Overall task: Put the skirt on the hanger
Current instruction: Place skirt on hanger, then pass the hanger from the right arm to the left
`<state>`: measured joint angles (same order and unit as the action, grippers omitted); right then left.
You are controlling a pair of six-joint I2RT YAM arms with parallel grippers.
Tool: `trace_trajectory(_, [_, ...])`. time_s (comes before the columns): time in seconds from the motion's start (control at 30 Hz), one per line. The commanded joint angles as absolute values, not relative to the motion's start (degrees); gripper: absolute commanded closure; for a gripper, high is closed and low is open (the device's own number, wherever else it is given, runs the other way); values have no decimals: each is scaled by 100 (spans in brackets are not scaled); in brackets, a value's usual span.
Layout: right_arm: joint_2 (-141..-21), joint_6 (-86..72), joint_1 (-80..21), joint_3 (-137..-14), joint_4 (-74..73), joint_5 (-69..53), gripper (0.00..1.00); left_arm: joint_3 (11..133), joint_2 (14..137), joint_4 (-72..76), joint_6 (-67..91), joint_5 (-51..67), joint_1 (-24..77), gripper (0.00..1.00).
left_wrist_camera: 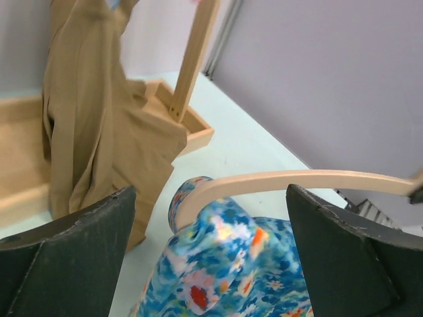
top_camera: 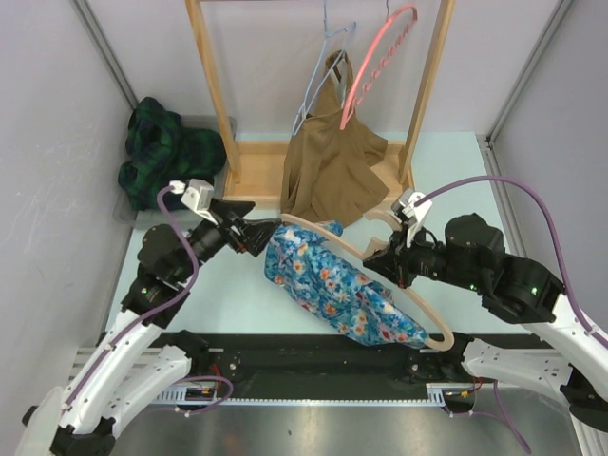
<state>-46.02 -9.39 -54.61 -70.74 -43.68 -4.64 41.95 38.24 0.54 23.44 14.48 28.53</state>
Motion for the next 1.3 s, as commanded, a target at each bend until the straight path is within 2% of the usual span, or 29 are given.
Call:
trace_trajectory(0.0, [-4561,-835,-5458,-7330,-3841,-1124,100,4946,3849,-139,1680,2649,2856,0])
trace_trajectory(0.17, [-4667,-800,-5458,-7348,-3964,-2116,100,5782,4280,-851,1380,4163,2856,0])
trace_trajectory(0.2, [-4710,-800,-5458,-7356,-4016,-2214,100,5949,4385,-887,1380,4766,2856,0])
trace_trajectory(0.33, [-4764,-817,-5458,-7365,-3990,-2767,100,6117,4710,-941,1529,6138,2874,0])
trace_trajectory(0.53, [-4798,-818,-5458,-7427,-3806,-3330,100,5871,4904,-1300,1354,6881,3102,0])
trace_trajectory(0.77, [-5141,-484,-5467,-7831,-4017,-3358,100,5932,5158,-2222,714,6978,3384,5])
trace_trajectory(0.97, [-5291,-369,-5475,-7963,-3990,-3340,100,6065,5282,-2856,325,6663,3533,26])
trace_trajectory(1.0, [-5369,-317,-5467,-7989,-4025,-3357,100,6064,5274,-2865,334,6488,3559,36])
trace_trajectory(1.07, [-5458,-281,-5467,-8042,-4078,-3366,100,6056,5265,-2839,334,6303,3577,51])
trace_trajectory(1.13, [-5546,-237,-5467,-8077,-4104,-3384,100,6073,5265,-2865,299,6118,3586,57])
trace_trajectory(1.17, [-5563,-220,-5467,-8112,-4131,-3384,100,6108,5282,-2891,273,6082,3595,66])
trace_trajectory(1.23, [-5633,-185,-5467,-8156,-4166,-3366,100,6126,5317,-2996,176,5934,3603,75])
trace_trajectory(1.27, [-5651,-176,-5458,-8191,-4192,-3366,100,6178,5335,-3058,124,5907,3604,93])
